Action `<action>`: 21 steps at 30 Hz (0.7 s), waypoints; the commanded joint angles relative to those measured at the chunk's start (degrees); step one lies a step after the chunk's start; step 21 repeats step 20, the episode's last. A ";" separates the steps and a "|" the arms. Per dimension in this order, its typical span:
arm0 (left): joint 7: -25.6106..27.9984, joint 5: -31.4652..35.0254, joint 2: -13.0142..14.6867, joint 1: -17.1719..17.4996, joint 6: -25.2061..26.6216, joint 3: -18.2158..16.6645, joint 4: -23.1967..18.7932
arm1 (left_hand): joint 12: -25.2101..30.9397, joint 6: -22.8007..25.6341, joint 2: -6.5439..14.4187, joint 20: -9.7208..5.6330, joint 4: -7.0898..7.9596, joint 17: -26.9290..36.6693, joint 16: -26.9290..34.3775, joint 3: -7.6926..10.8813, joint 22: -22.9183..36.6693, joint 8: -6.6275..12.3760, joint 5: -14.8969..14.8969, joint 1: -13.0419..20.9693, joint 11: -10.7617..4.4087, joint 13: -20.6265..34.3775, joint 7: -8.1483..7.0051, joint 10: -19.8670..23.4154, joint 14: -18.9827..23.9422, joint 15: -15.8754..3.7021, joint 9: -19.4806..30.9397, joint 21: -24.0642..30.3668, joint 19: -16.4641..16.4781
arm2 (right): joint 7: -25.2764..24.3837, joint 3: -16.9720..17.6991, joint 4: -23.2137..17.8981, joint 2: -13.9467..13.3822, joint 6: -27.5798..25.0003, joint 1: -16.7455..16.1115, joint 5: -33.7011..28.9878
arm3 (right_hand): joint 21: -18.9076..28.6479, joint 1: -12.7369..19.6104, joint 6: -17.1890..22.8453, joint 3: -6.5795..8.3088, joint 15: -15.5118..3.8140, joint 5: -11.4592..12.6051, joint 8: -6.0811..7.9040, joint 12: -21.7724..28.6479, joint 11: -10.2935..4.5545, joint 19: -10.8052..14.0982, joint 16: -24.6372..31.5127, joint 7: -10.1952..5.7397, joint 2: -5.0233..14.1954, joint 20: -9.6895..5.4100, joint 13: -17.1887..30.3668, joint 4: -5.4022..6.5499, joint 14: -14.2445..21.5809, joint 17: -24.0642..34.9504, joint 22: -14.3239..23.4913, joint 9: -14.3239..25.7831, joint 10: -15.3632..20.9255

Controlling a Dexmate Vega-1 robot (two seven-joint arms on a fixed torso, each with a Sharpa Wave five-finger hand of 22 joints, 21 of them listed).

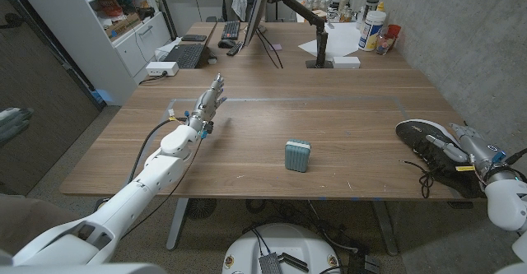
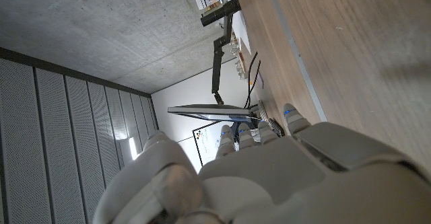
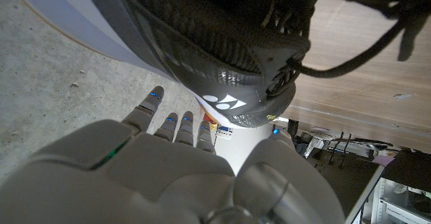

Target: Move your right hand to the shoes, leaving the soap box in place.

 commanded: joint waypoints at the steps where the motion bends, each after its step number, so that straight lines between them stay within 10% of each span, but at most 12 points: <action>1: 0.27 -0.19 0.54 0.76 0.30 -0.38 -0.14 | -0.01 0.21 0.24 0.07 -0.24 0.29 0.22 -0.22 0.17 0.22 -0.23 0.20 -0.32 0.18 -0.38 0.24 -0.19 -0.13 0.16 -0.12 -0.08 | 0.38 -0.03 0.08 -0.21 -0.81 -0.20 0.44 | -0.25 0.21 -0.12 0.07 0.10 -0.09 0.15 0.12 -0.14 0.08 -0.01 0.33 0.52 0.34 0.20 -0.41 -0.19 0.09 0.13 0.33 -0.41; 21: 0.41 0.09 0.98 0.97 -0.07 -0.64 -0.89 | -0.04 0.46 0.26 0.08 -0.32 0.29 0.22 -0.18 0.17 0.26 -0.23 0.20 -0.45 0.19 -0.53 0.25 -0.19 -0.14 0.16 -0.11 -0.04 | -0.48 -0.38 0.08 -0.04 -0.97 -0.30 0.83 | -0.25 0.26 -0.10 0.12 0.06 -0.09 0.17 0.16 -0.13 0.10 -0.04 0.30 0.62 0.32 0.21 -0.48 -0.22 0.08 0.13 0.32 -0.31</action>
